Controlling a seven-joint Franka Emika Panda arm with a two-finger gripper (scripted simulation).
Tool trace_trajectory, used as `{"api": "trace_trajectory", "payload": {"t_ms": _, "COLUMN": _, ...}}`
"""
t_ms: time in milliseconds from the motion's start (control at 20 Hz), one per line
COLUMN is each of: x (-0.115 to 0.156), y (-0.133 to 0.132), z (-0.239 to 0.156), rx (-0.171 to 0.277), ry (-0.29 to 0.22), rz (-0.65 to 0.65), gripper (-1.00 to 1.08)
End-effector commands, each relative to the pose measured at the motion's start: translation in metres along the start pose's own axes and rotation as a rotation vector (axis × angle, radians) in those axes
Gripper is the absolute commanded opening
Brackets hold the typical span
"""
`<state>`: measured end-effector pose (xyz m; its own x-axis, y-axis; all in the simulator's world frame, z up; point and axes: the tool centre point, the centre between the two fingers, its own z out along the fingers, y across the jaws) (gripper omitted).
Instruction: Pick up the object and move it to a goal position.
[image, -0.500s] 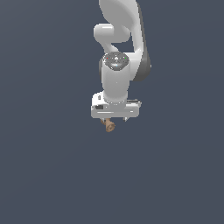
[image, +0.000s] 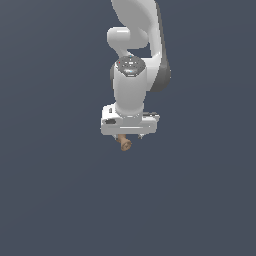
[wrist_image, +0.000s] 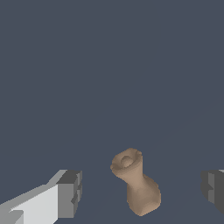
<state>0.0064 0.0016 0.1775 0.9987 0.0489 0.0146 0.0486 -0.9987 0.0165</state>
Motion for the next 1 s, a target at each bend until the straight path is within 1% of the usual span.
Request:
{"api": "trace_trajectory", "payload": {"t_ms": 0, "x": 0.002, "y": 0.003, "z": -0.002, "rx": -0.005, "ry": 0.005, "rz": -0.006, "gripper": 1.00}}
{"api": "trace_trajectory", "payload": {"t_ms": 450, "x": -0.003, "y": 0.004, "z": 0.003, "rx": -0.003, "ry": 0.003, "rz": -0.035, "gripper": 1.00}}
{"api": "trace_trajectory", "payload": {"t_ms": 700, "x": -0.011, "y": 0.007, "z": 0.013, "rx": -0.001, "ry": 0.000, "rz": -0.092, "gripper": 1.00}}
{"api": "trace_trajectory", "payload": {"t_ms": 950, "x": -0.023, "y": 0.011, "z": 0.028, "rx": 0.003, "ry": -0.003, "rz": -0.178, "gripper": 1.00}}
